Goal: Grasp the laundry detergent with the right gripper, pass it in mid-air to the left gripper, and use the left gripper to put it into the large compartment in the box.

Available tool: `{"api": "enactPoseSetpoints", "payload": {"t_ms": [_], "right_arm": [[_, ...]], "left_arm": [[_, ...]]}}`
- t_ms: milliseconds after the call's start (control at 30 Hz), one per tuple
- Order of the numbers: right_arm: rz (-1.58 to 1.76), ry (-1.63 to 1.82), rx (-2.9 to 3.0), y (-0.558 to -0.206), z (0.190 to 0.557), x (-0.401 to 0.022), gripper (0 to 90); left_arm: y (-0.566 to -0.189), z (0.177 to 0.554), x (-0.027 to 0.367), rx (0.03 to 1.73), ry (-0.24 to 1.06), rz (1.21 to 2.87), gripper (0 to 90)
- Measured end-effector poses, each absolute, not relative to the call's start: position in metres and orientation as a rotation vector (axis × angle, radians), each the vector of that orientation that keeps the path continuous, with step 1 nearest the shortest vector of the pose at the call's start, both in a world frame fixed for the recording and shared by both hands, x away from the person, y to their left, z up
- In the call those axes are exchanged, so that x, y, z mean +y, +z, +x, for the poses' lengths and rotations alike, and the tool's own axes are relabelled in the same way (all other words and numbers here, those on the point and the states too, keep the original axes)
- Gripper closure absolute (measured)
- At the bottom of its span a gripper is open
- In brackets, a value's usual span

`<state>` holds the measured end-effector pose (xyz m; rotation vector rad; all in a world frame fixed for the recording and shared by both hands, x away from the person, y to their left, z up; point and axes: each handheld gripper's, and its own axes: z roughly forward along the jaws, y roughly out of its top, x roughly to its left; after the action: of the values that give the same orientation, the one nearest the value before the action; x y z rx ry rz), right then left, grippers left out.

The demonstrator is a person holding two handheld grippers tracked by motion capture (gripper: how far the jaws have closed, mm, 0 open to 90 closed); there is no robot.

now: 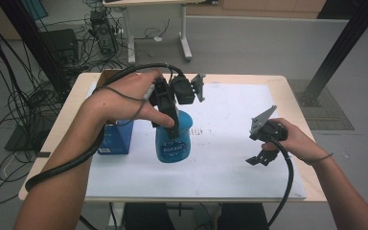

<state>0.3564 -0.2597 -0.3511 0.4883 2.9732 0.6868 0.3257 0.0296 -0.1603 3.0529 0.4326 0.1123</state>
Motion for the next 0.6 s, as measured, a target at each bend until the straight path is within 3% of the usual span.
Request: {"api": "enactPoseSetpoints", "payload": {"t_ms": [600], "right_arm": [[0.492,0.625,2.985,-0.354,0.357,-0.259,5.8]], "left_arm": [[-0.137,0.333,0.032,0.487,0.145,3.04,37.3]]}}
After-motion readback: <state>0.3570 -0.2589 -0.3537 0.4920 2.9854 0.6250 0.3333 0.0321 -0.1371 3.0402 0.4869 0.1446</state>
